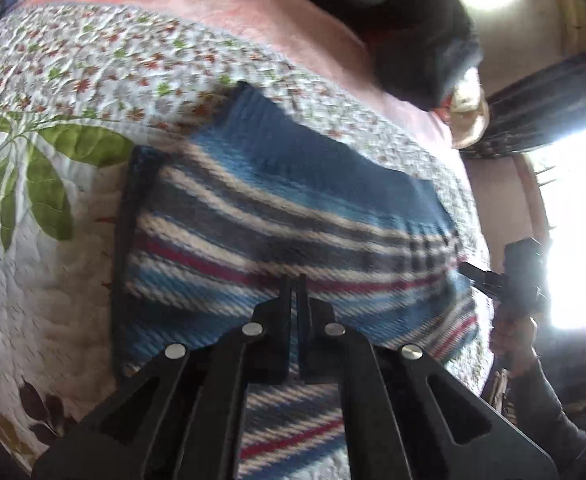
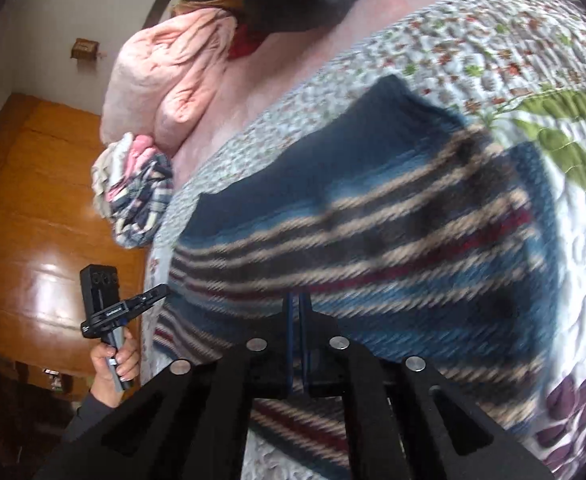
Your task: Fold small clothes
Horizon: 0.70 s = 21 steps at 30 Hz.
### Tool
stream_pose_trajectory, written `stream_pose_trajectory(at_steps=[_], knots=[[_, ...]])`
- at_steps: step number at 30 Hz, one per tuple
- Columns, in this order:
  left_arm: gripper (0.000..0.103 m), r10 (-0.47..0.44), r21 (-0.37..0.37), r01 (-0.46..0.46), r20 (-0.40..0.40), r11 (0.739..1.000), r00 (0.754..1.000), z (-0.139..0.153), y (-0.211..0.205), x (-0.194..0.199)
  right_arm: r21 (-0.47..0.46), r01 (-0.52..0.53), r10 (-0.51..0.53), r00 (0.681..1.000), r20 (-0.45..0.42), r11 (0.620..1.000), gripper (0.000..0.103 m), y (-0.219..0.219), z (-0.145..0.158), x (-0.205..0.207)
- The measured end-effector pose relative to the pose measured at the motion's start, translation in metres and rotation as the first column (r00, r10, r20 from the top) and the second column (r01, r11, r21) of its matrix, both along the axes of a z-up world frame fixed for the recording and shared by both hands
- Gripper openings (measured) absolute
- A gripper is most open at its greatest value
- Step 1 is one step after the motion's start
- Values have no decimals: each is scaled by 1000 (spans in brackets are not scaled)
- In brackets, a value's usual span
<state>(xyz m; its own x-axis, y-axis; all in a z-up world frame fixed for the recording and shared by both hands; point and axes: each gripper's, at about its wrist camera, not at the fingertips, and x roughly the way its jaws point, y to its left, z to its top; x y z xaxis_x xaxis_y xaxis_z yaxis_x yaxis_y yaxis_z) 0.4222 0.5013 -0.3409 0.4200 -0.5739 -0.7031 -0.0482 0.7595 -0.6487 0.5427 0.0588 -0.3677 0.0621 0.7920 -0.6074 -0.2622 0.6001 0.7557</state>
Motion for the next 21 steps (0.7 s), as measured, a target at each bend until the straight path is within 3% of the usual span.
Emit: stream_pose_trajectory(at_steps=[2,3,5,7,9,10,13,16,17,19,21], knots=[[2,-51,-33,51,7,998,999,-5,-24,-15,15,-65,65,998,-13,998,4,19,-6,-24],[3,-67,-9,67,-11,998,998,-14,-35,-20,6,-83,83,996,-32,997,4,27,-16,-33],[1,-47,35,50,-73,998,996,-38,-42,-24,-43,-79,76,995,-70,996,0,38,-40,-40],[1,-3,0,3,-100,1000,995,-51,-35,-25,-45,-61,58,995,-77,997,0,35,-52,-39],[0,-2,-4,2,-69,1000,998,-36,-40,-28,-56,-46,42,997,-67,997,0,30,-38,-43],[4,-23,-13,23,-43,1000,999,-25,-44,-33,-60,-56,53,998,-37,997,5,27,-26,-48],[6,-39,19,39,-13,999,999,-11,-44,-53,-46,-27,27,1000,3,999,5,-12,-3,-59],[2,44,76,-37,-94,996,995,-40,-17,-66,-114,98,-102,994,-33,989,2,-73,-23,-57],[1,71,62,-64,-120,996,990,-52,-7,-68,-132,121,-129,990,-55,984,0,-88,-36,-55],[1,109,-13,-112,-143,994,984,-62,11,-73,-60,142,-148,982,-116,988,0,-106,-53,-53],[0,90,5,-90,-136,996,987,-51,6,-73,-86,149,-156,985,-79,985,0,-106,-38,-55]])
